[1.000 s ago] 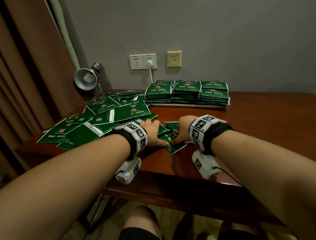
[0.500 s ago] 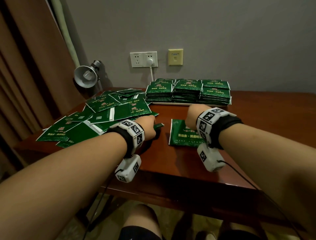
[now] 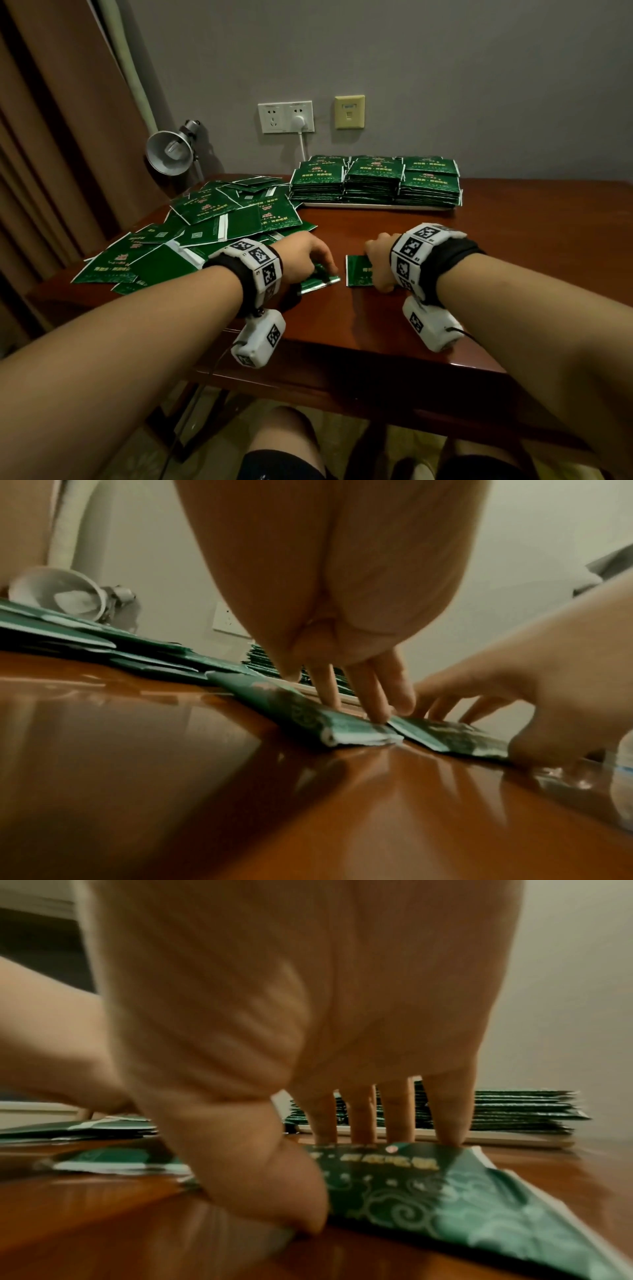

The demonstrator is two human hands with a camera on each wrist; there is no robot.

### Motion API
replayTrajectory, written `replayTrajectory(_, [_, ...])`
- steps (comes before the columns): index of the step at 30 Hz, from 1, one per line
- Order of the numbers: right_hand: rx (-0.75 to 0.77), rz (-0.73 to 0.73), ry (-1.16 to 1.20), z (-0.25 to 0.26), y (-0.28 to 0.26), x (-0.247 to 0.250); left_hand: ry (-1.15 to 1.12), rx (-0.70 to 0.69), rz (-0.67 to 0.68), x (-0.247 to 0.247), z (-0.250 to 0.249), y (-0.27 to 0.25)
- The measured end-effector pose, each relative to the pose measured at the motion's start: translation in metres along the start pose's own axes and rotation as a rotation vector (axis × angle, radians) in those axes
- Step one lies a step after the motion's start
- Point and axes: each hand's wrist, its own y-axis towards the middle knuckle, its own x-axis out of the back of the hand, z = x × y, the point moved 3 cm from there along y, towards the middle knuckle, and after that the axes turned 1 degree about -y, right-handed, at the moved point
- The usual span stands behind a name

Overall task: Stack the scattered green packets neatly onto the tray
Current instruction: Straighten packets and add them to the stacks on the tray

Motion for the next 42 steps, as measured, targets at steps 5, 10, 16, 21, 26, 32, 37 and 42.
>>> replayTrajectory(5, [-0.005,0.007,-0.085,0.004,0.001,0.001,0.393,0.127,-0.157,0.004,0.007,0.004])
replayTrajectory(10, [0.016,0.046,-0.079,0.006,0.002,-0.005,0.521,0.238,0.03,-0.014,0.01,0.008])
replayTrajectory(16, [-0.032,-0.074,0.002,-0.002,0.003,-0.008,0.336,0.131,-0.068,-0.011,0.001,0.013])
replayTrajectory(21, [-0.022,-0.051,0.179,-0.017,-0.005,-0.013,0.419,0.395,-0.006,-0.012,0.01,0.015])
replayTrajectory(26, [-0.065,-0.092,0.071,-0.008,0.0,-0.013,0.293,0.305,-0.018,-0.015,0.006,0.019])
replayTrajectory(32, [-0.075,-0.133,0.107,-0.012,0.002,-0.013,0.303,0.235,-0.018,-0.017,0.005,0.019])
replayTrajectory(37, [-0.058,-0.104,0.105,-0.028,-0.002,0.0,0.349,0.184,-0.051,-0.001,0.004,0.023])
replayTrajectory(42, [-0.069,-0.181,0.112,-0.05,0.005,0.018,0.422,0.119,-0.152,0.033,-0.009,0.042])
